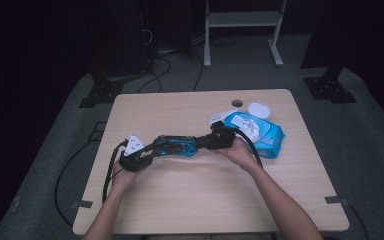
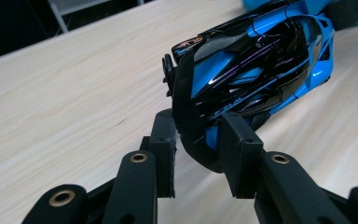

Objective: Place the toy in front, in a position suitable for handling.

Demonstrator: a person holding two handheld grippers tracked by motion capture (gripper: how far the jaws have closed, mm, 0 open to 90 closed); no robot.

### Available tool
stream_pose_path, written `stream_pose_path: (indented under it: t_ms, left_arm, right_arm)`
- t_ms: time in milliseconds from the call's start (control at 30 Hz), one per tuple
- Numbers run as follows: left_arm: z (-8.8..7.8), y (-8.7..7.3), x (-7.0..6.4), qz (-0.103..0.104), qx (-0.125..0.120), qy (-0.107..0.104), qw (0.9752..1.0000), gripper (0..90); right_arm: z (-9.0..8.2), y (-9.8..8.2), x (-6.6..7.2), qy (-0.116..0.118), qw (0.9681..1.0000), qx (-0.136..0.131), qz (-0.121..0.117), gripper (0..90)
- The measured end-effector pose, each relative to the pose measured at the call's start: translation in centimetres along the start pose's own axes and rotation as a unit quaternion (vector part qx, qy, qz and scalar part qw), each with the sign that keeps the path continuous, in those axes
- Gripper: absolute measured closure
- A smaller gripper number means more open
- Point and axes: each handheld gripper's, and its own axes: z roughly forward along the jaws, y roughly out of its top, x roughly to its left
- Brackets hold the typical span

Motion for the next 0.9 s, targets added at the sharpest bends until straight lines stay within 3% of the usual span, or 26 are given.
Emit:
stream_pose_path:
  t_ms: [167,200,233,333,367,467,500,533,633,733,900]
  left_arm:
    - [-0.5,1.2,-2.0,0.014,-0.008,-0.013,0.9998,67.9]
    - [-0.8,1.7,-3.1,0.019,-0.011,-0.019,0.9996,67.9]
    - [-0.8,1.7,-3.1,0.019,-0.011,-0.019,0.9996,67.9]
    - [-1.4,2.3,-5.6,0.025,-0.011,-0.033,0.9991,67.9]
    - [-1.4,2.3,-5.6,0.025,-0.011,-0.033,0.9991,67.9]
    - [-1.6,2.2,-8.0,0.035,0.005,-0.053,0.9980,67.8]
    - [-1.6,2.2,-8.0,0.035,0.005,-0.053,0.9980,67.7]
    - [-1.7,2.1,-9.2,0.042,0.012,-0.063,0.9970,67.5]
    - [-1.8,1.9,-10.2,0.046,0.017,-0.073,0.9961,67.3]
    - [-1.8,1.3,-11.9,0.057,0.031,-0.094,0.9934,66.8]
    - [-1.5,0.7,-12.6,0.059,0.048,-0.106,0.9914,66.6]
  right_arm:
    - [-2.6,-0.8,1.3,-0.005,1.0000,-0.009,0.002,70.5]
    - [-3.9,-1.3,2.0,-0.006,0.9999,-0.012,0.005,70.6]
    - [-4.5,-1.7,2.5,-0.007,0.9999,-0.014,0.006,70.7]
    - [-6.3,-2.9,3.7,-0.008,0.9996,-0.021,0.014,70.9]
    - [-6.3,-2.9,3.7,-0.008,0.9996,-0.021,0.014,70.9]
    - [-8.0,-5.1,5.2,-0.005,0.9994,-0.020,0.029,71.0]
    - [-8.0,-5.1,5.2,-0.005,0.9994,-0.020,0.029,71.0]
    - [-8.7,-6.4,5.8,-0.001,0.9992,-0.019,0.036,71.1]
    - [-9.4,-7.5,6.3,0.004,0.9987,-0.015,0.048,71.1]
    - [-10.3,-9.5,7.0,0.016,0.9977,-0.011,0.065,71.2]
    - [-10.2,-11.3,7.1,0.026,0.9968,0.000,0.076,71.3]
